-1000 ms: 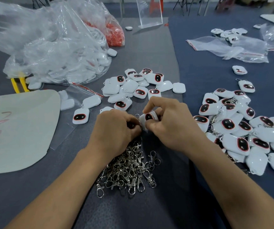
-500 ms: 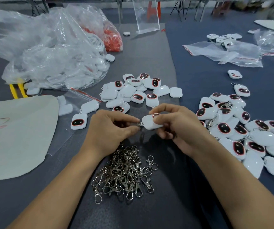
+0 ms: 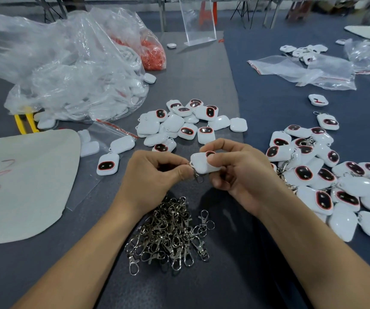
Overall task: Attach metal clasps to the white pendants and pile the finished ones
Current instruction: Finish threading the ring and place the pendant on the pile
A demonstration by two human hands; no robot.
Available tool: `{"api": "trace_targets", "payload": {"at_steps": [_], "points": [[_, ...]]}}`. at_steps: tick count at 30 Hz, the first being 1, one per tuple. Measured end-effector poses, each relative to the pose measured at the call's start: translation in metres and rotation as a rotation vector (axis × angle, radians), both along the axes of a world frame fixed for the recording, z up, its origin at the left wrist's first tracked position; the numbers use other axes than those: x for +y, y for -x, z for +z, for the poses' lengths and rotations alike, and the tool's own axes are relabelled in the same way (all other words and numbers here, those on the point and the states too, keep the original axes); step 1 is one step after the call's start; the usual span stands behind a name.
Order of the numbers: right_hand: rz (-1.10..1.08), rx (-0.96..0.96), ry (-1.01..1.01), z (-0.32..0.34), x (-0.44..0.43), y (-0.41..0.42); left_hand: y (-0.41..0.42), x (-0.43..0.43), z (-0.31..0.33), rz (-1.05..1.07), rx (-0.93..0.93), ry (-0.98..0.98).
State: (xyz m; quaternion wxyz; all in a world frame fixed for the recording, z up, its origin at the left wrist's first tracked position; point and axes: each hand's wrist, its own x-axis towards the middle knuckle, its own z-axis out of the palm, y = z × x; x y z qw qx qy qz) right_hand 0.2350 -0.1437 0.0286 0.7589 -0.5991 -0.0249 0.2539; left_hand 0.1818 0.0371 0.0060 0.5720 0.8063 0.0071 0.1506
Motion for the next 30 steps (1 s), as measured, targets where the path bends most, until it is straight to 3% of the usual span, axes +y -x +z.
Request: {"api": "trace_targets", "payload": {"at_steps": [3, 9, 11, 15, 17, 23, 27, 30], "points": [[-0.025, -0.04, 0.001, -0.001, 0.001, 0.002, 0.001, 0.0, 0.003, -0.012, -0.005, -0.044], [-0.059, -0.165, 0.036, -0.005, 0.008, 0.01, 0.009, -0.001, 0.004, 0.055, -0.176, -0.506], [-0.053, -0.134, 0.015, -0.004, 0.01, 0.011, 0.01, -0.001, 0.003, 0.118, -0.169, -0.455], [-0.032, -0.023, -0.068, 0.001, 0.009, 0.01, 0.007, -0.003, 0.006, 0.03, -0.04, -0.04], [-0.049, -0.012, -0.078, 0.002, 0.007, 0.009, 0.005, -0.003, 0.006, -0.024, 0.026, 0.06], [-0.097, -0.075, -0.053, 0.001, 0.009, 0.012, 0.001, -0.009, 0.003, 0.035, 0.092, 0.059], [-0.091, -0.048, -0.085, 0.001, 0.01, 0.013, 0.004, -0.007, 0.006, 0.02, 0.082, 0.172], [-0.115, -0.058, -0.074, 0.001, 0.01, 0.013, 0.006, -0.005, 0.007, 0.039, -0.017, -0.046]]}}
